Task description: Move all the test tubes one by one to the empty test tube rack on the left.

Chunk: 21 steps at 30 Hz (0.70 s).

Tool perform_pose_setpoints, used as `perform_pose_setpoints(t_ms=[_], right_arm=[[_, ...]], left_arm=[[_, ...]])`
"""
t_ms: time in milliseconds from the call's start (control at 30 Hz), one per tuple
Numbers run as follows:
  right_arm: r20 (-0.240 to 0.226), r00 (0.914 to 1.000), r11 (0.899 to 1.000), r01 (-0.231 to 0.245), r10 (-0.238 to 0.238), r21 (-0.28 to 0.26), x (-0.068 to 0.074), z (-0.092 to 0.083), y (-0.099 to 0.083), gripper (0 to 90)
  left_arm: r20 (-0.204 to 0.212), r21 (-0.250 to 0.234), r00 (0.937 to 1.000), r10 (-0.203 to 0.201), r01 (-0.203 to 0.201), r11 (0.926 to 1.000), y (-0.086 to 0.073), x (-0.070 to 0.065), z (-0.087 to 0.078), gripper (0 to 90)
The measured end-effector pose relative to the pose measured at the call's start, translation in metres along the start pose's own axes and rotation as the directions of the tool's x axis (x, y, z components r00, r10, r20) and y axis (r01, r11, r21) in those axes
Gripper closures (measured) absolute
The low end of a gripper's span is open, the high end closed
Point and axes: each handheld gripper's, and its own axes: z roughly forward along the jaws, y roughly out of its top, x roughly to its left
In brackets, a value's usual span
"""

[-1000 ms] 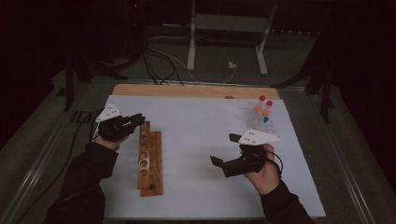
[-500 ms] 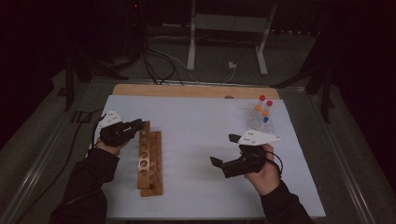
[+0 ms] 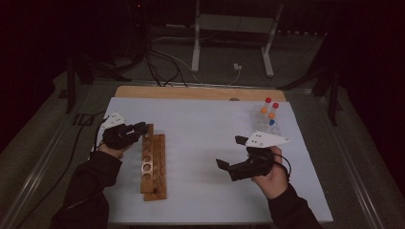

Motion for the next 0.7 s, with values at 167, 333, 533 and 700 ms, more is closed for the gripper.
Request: perform_pose_setpoints(t_ms=[167,333,533,700], right_arm=[[0.009,0.9999,1.0,-0.006,0.006,-0.018,-0.012,-0.011,0.007,0.0],[0.002,0.9992,0.999,-0.039,0.039,-0.032,-0.034,-0.024,0.012,0.0],[0.087,0.9944,0.996,-0.053,0.059,-0.069,-0.064,-0.04,0.012,0.0],[0.247,0.966,0.993,-0.052,0.076,-0.104,-0.083,-0.049,0.006,0.0]], left_arm=[[0.033,-0.055,0.9995,-0.001,0.003,0.9985,0.01,-0.008,-0.018,45.6],[0.083,-0.064,0.9965,0.002,0.003,0.9979,0.013,-0.023,-0.035,27.7],[0.149,-0.044,0.9887,-0.015,0.021,0.9988,0.008,-0.043,-0.048,6.8],[0.19,-0.029,0.9818,0.002,0.004,0.9996,-0.002,-0.061,-0.057,2.1]])
